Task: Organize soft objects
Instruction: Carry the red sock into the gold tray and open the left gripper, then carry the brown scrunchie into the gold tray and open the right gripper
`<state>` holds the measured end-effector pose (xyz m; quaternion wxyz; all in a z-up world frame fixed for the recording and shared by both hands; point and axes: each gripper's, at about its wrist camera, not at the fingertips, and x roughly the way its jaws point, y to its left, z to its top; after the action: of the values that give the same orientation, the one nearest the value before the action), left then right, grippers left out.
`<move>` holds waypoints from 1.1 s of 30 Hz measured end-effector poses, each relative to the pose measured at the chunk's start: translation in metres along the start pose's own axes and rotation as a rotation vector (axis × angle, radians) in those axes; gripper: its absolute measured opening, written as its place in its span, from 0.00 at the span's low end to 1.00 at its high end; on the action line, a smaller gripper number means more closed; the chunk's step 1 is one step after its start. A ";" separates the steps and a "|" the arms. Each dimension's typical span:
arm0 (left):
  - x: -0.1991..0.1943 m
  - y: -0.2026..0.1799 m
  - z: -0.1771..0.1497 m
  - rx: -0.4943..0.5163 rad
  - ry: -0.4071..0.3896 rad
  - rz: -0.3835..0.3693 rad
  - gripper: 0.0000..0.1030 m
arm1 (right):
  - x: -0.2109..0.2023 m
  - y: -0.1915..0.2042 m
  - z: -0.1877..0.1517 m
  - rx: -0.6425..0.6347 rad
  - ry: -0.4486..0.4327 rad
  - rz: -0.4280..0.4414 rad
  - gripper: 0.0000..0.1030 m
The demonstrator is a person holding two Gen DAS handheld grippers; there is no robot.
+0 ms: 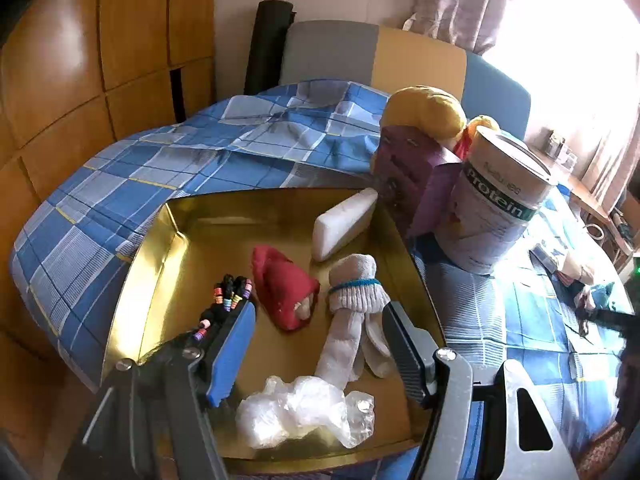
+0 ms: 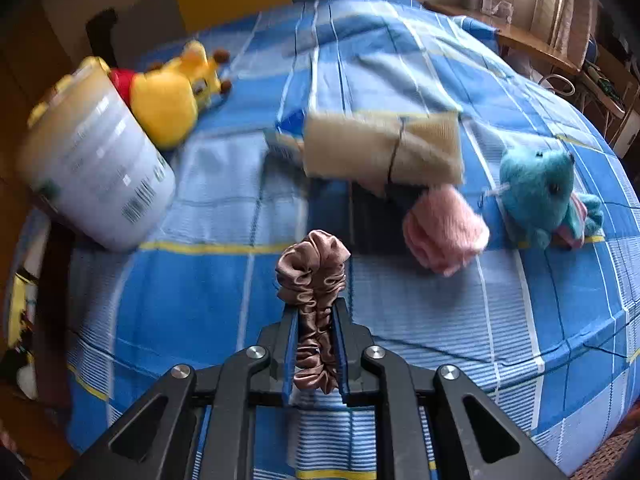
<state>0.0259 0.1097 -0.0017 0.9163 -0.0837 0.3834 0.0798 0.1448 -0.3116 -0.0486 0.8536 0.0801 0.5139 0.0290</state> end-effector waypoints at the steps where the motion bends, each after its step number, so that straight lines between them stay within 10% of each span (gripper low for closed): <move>1: -0.001 -0.001 -0.001 0.003 0.000 -0.003 0.65 | -0.005 0.001 0.002 0.007 -0.017 0.011 0.14; 23: -0.013 0.008 -0.007 -0.013 0.002 -0.011 0.65 | -0.090 0.171 0.121 -0.228 -0.362 0.218 0.14; 33: -0.023 0.030 -0.008 -0.074 -0.020 0.046 0.70 | -0.094 0.305 0.042 -0.593 -0.283 0.459 0.14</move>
<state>-0.0021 0.1356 0.0069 0.9144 -0.1081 0.3726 0.1158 0.1473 -0.0280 0.1036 0.8733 -0.0541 0.3294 0.3547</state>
